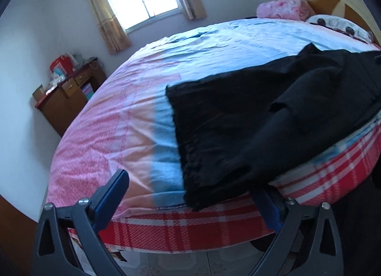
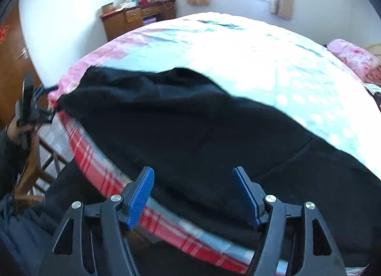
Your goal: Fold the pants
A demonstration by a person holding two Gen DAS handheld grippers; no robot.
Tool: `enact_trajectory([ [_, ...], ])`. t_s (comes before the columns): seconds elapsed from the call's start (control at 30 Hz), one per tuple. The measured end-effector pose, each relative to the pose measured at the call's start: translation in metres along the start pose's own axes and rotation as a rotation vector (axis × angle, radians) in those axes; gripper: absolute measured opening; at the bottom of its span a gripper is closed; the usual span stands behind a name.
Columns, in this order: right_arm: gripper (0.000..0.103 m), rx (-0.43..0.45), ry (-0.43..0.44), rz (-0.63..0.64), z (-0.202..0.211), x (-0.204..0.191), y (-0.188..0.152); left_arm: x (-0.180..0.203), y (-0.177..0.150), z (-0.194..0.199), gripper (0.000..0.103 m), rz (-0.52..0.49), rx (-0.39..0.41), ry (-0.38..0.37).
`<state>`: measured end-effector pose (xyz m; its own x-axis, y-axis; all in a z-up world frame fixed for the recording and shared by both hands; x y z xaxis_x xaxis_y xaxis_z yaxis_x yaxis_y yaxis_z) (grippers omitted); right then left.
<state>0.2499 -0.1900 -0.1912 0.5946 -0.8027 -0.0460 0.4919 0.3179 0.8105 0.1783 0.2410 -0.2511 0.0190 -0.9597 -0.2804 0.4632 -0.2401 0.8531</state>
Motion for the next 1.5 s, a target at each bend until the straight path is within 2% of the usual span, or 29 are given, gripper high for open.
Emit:
enact_trajectory([
  [0.1, 0.069, -0.006, 0.017, -0.029, -0.010, -0.004, 0.010, -0.011, -0.004, 0.005, 0.102, 0.025, 0.028, -0.005],
  [0.23, 0.069, -0.018, 0.143, -0.137, -0.032, -0.020, 0.034, -0.013, 0.005, 0.005, 0.102, 0.090, 0.069, -0.017],
  [0.37, 0.069, -0.057, 0.236, -0.255, -0.074, -0.028, 0.071, 0.000, 0.012, 0.007, 0.102, 0.029, 0.083, -0.028],
  [0.47, 0.069, -0.108, 0.257, -0.350, -0.114, -0.023, 0.089, 0.002, 0.016, 0.005, 0.102, 0.045, 0.086, -0.039],
  [0.57, 0.065, -0.182, 0.255, -0.422, -0.155, -0.015, 0.093, 0.002, 0.018, 0.001, 0.102, 0.052, 0.080, -0.037],
  [0.7, 0.049, -0.274, 0.286, -0.484, -0.195, -0.017, 0.088, -0.001, 0.024, -0.002, 0.102, 0.072, 0.086, -0.034],
  [0.73, 0.036, -0.276, 0.280, -0.477, -0.202, -0.016, 0.087, -0.002, 0.026, -0.004, 0.102, 0.085, 0.088, -0.035],
  [0.77, 0.029, -0.276, 0.278, -0.465, -0.206, -0.017, 0.088, -0.005, 0.027, -0.005, 0.102, 0.103, 0.091, -0.039],
  [0.8, 0.015, -0.262, 0.268, -0.461, -0.210, -0.014, 0.090, -0.006, 0.029, -0.007, 0.102, 0.119, 0.093, -0.041],
  [0.83, 0.011, -0.234, 0.258, -0.473, -0.211, -0.010, 0.094, -0.008, 0.031, -0.009, 0.102, 0.135, 0.097, -0.043],
  [0.9, 0.008, -0.163, 0.239, -0.473, -0.210, 0.001, 0.108, -0.008, 0.034, -0.016, 0.103, 0.145, 0.103, -0.047],
  [1.03, 0.008, -0.175, 0.180, -0.459, -0.224, 0.010, 0.105, -0.003, 0.028, -0.027, 0.103, 0.138, 0.083, -0.057],
  [1.13, 0.009, -0.224, 0.189, -0.446, -0.227, 0.009, 0.097, 0.002, 0.021, -0.022, 0.103, 0.079, 0.080, -0.053],
  [1.17, 0.011, -0.229, 0.188, -0.430, -0.223, 0.011, 0.098, 0.003, 0.016, -0.019, 0.103, 0.055, 0.079, -0.052],
  [1.23, 0.038, -0.231, 0.128, -0.374, -0.209, 0.017, 0.102, 0.003, 0.007, -0.015, 0.103, 0.039, 0.078, -0.069],
  [1.27, 0.042, -0.215, 0.095, -0.338, -0.202, 0.024, 0.105, 0.002, 0.003, -0.014, 0.103, 0.044, 0.079, -0.078],
  [1.37, 0.043, -0.160, -0.029, -0.203, -0.180, 0.030, 0.126, -0.001, 0.004, -0.017, 0.103, 0.086, 0.100, -0.090],
  [1.4, 0.043, -0.128, -0.040, -0.163, -0.174, 0.021, 0.138, -0.001, 0.006, -0.019, 0.103, 0.100, 0.104, -0.090],
  [1.43, 0.043, -0.115, -0.017, -0.149, -0.174, 0.012, 0.145, -0.001, 0.008, -0.021, 0.103, 0.111, 0.111, -0.091],
  [1.5, 0.043, -0.118, 0.115, -0.097, -0.179, -0.037, 0.158, 0.001, 0.014, -0.022, 0.103, 0.100, 0.125, -0.085],
])
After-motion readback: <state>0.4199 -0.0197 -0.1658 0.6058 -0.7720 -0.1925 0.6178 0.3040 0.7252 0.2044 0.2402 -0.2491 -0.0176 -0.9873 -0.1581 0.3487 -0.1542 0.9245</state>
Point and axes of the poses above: each gripper's, at about its wrist camera, not at the fingertips, and z roughly against the way its jaws point, x to its right, y to its top, the point moved 9 cm from there along -z, roughly the way its jaws point, and after that the axes turned 15 degrees about x, right-handed, at the moved point
